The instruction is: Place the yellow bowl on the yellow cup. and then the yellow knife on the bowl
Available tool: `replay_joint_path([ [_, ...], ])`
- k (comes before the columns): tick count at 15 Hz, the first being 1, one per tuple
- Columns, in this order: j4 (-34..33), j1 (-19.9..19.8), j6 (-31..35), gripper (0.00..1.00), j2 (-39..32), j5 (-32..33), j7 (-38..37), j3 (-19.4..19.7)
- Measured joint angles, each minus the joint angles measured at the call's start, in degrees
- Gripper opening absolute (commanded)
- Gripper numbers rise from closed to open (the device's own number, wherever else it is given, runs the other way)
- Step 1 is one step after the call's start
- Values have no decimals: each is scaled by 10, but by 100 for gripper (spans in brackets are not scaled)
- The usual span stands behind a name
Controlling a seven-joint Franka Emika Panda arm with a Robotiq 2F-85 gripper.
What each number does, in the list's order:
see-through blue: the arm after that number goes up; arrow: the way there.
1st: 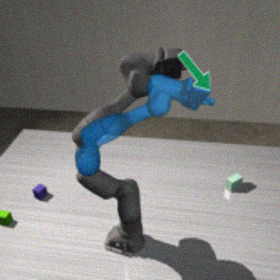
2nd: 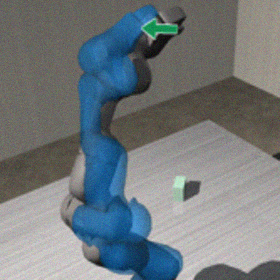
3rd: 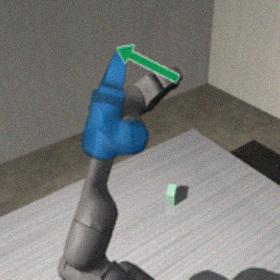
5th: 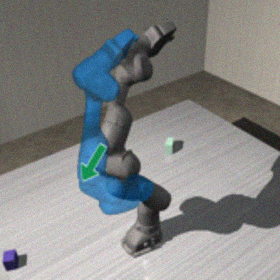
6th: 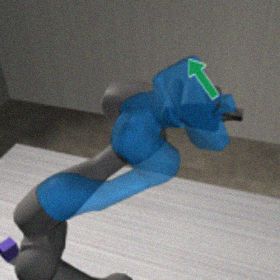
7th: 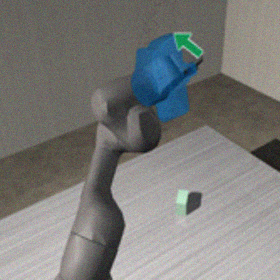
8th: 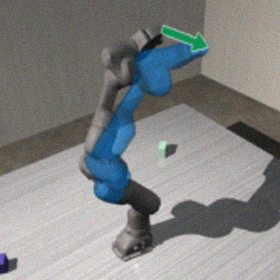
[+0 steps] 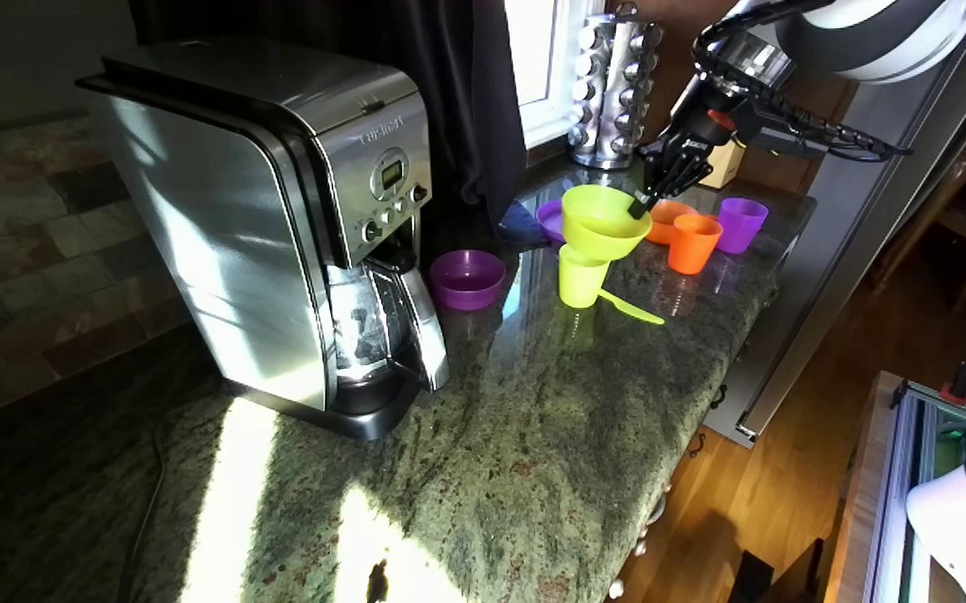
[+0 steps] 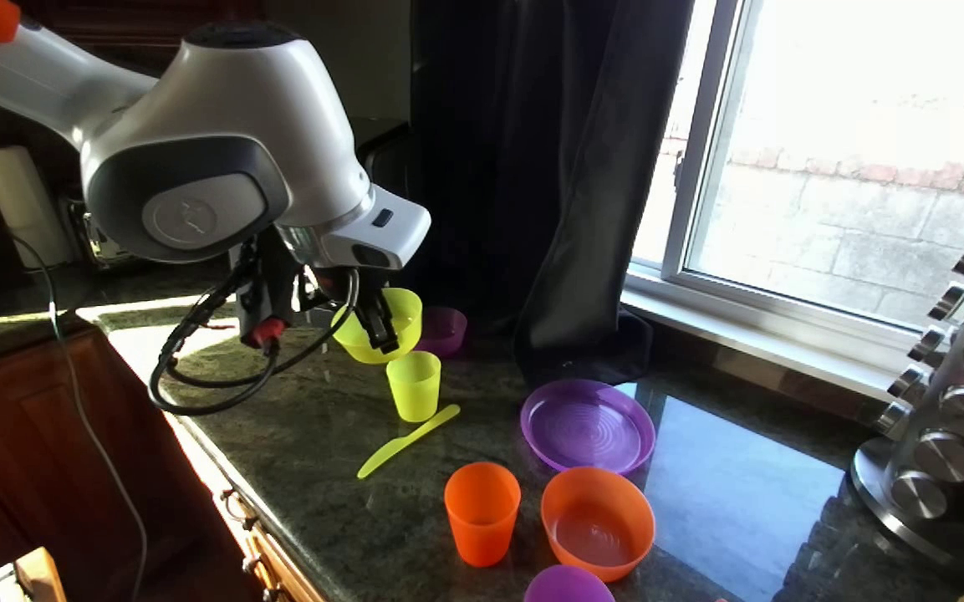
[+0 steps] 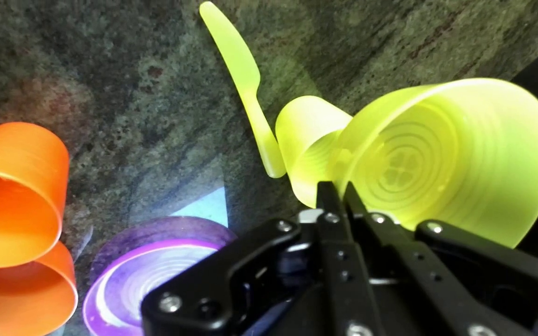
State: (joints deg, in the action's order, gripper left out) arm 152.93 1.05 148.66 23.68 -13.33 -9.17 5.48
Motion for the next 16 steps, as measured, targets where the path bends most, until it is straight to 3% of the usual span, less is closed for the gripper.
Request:
replay_joint_path([
  [16,-42,-17,-51,1,-46,-48,-11,13],
])
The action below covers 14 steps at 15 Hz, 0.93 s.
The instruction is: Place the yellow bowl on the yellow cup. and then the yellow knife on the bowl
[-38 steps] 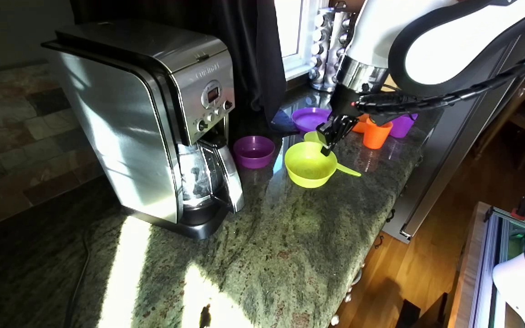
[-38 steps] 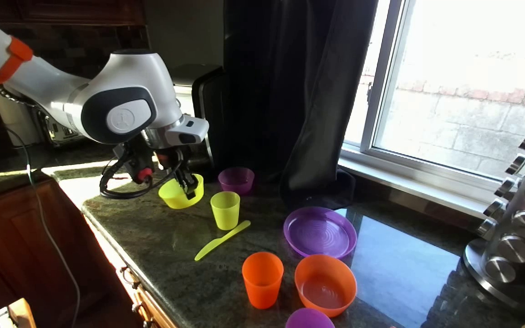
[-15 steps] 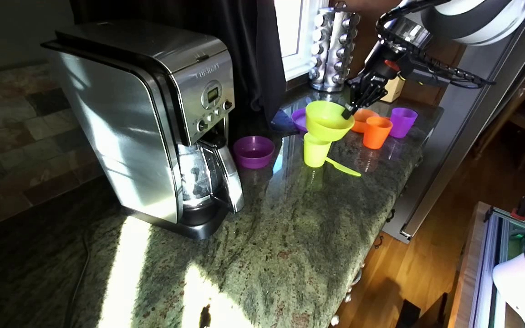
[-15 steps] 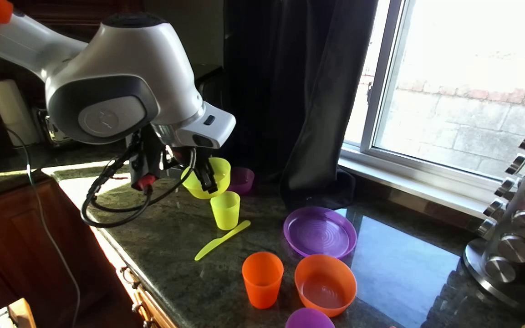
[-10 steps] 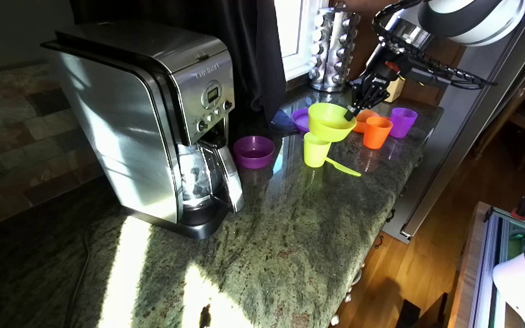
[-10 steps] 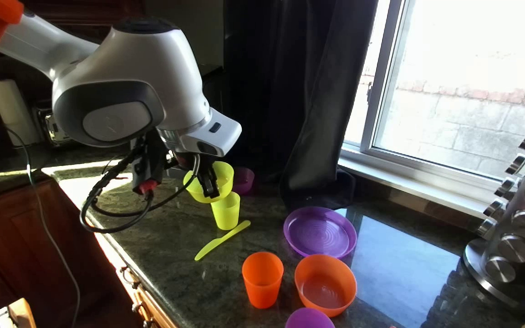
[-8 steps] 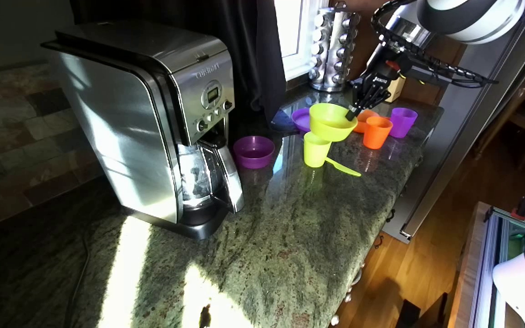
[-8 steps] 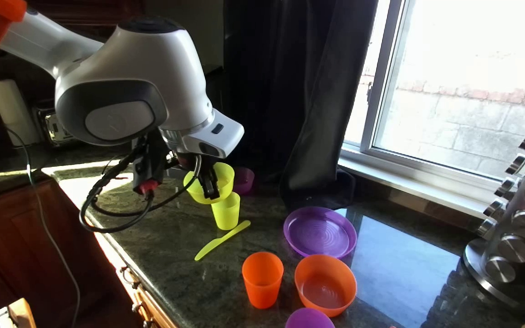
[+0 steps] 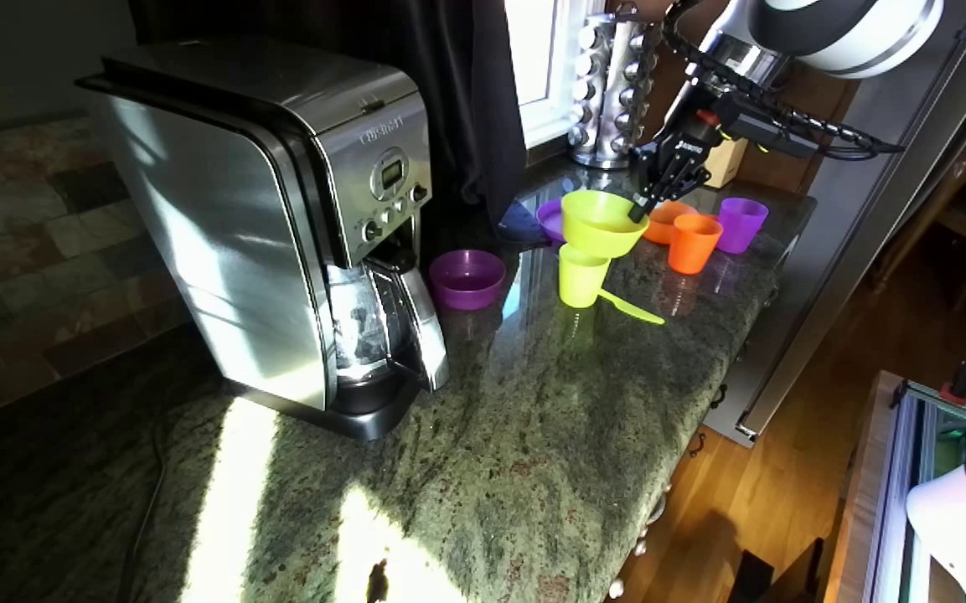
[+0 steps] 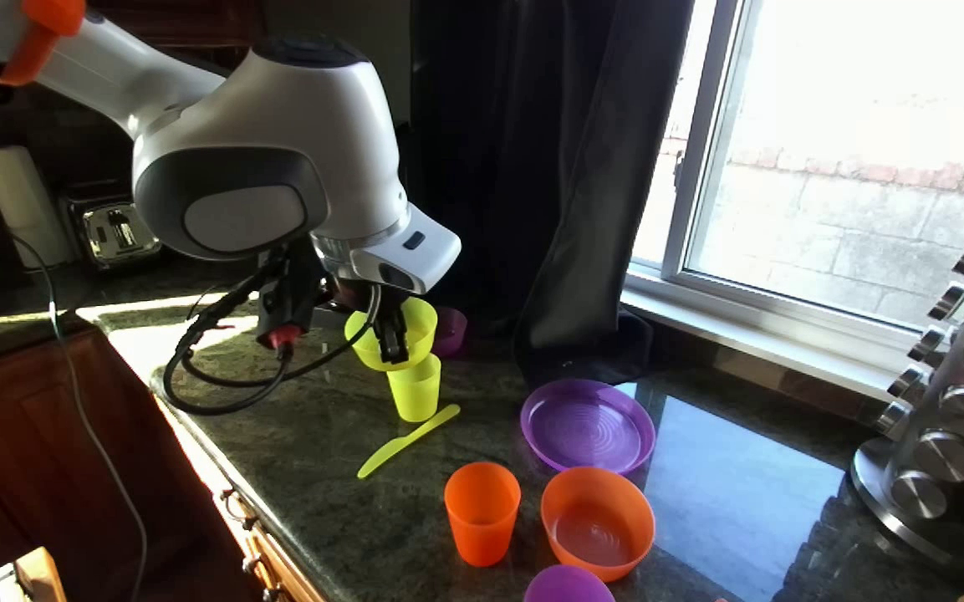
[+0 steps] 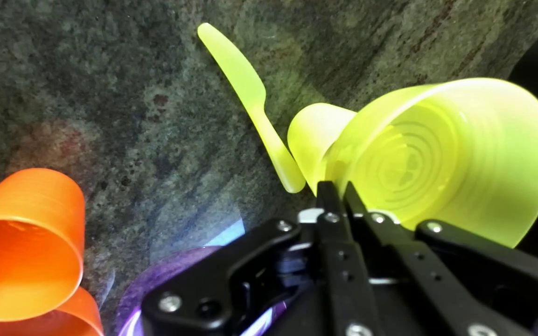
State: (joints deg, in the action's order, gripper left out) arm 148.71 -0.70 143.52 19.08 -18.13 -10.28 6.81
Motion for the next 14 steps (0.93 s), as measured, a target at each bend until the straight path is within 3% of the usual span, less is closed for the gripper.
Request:
replay_joint_path([
  [14,-24,-1,0,1,-46,-29,-6,-1],
])
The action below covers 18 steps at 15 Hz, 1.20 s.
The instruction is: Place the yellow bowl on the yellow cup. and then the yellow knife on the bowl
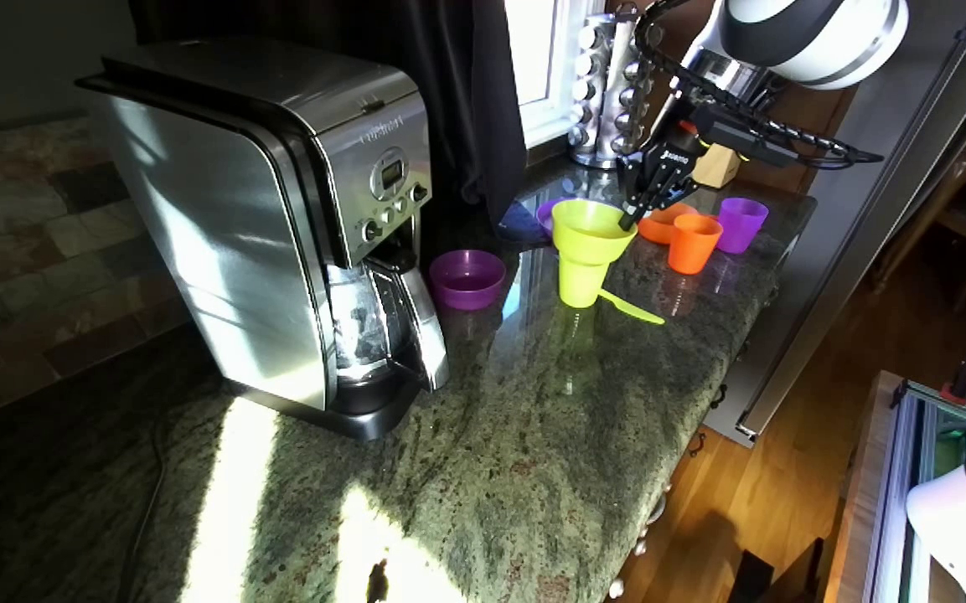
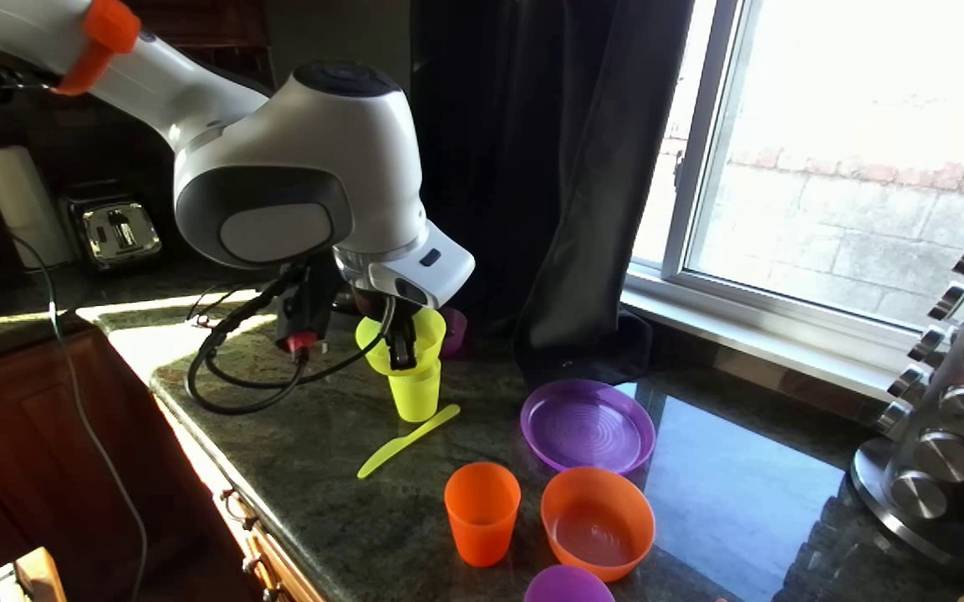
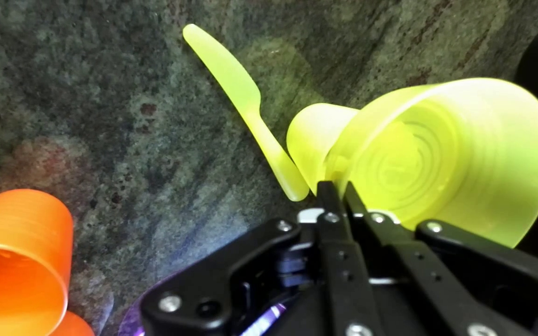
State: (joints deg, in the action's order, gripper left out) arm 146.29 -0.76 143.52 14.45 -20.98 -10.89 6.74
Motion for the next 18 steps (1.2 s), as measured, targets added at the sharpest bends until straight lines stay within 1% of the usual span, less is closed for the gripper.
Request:
replay_joint_path([
  [8,0,-15,0,1,0,-3,0,1],
  [18,-1,-16,0,1,-4,-6,0,1],
])
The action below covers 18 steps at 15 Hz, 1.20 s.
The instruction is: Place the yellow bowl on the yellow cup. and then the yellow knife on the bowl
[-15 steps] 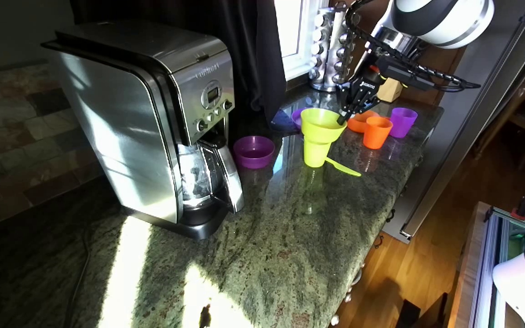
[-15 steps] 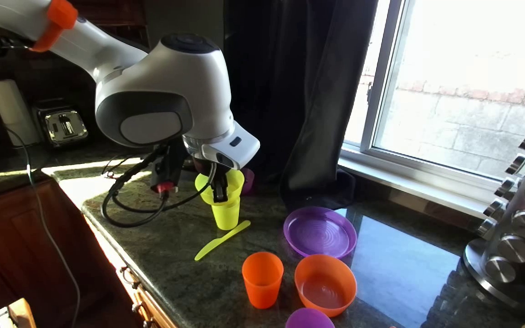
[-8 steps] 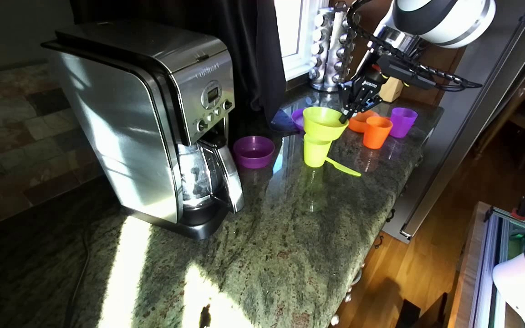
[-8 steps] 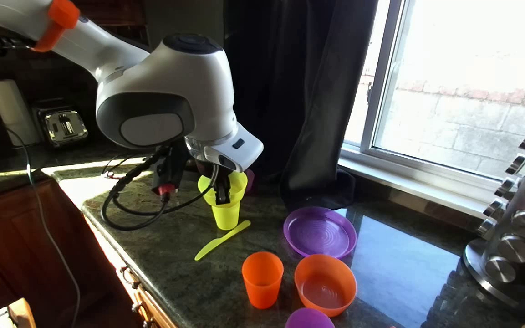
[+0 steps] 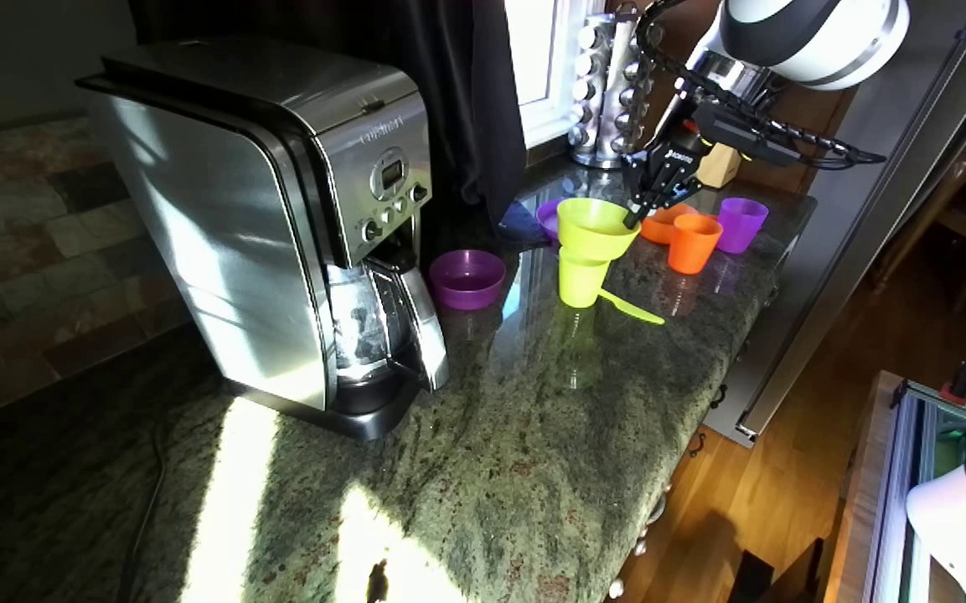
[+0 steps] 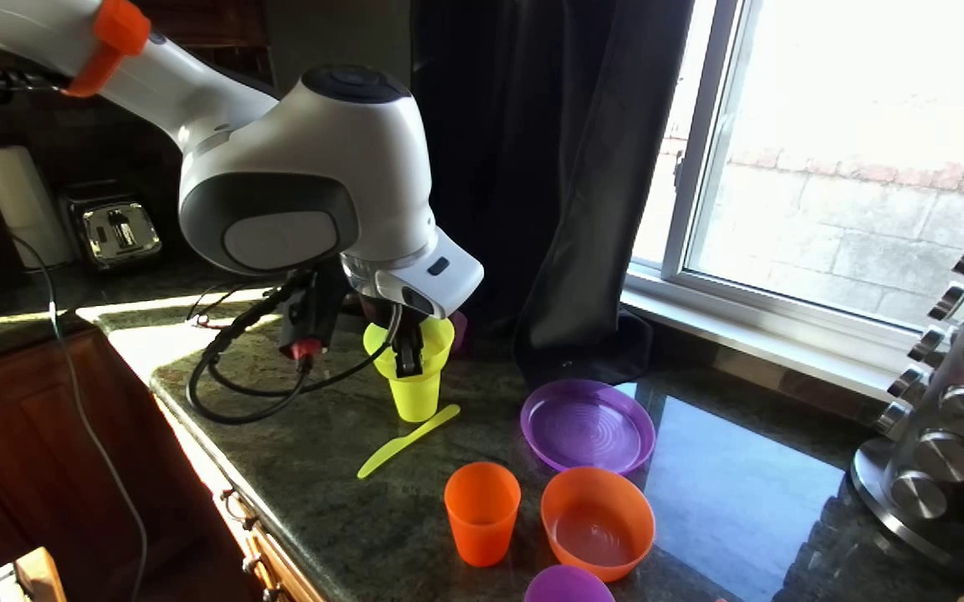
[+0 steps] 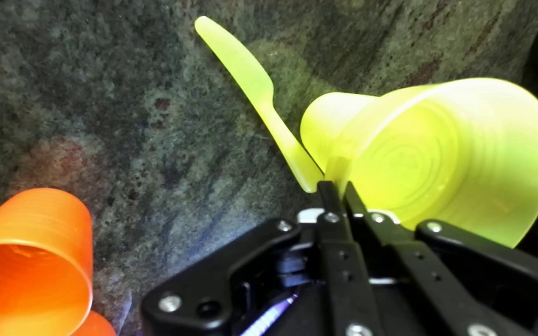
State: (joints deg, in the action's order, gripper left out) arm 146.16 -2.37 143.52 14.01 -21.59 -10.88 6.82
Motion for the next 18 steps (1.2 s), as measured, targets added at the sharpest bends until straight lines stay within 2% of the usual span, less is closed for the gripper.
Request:
replay_joint_path([
  [18,-8,2,0,1,-14,0,0,-5],
])
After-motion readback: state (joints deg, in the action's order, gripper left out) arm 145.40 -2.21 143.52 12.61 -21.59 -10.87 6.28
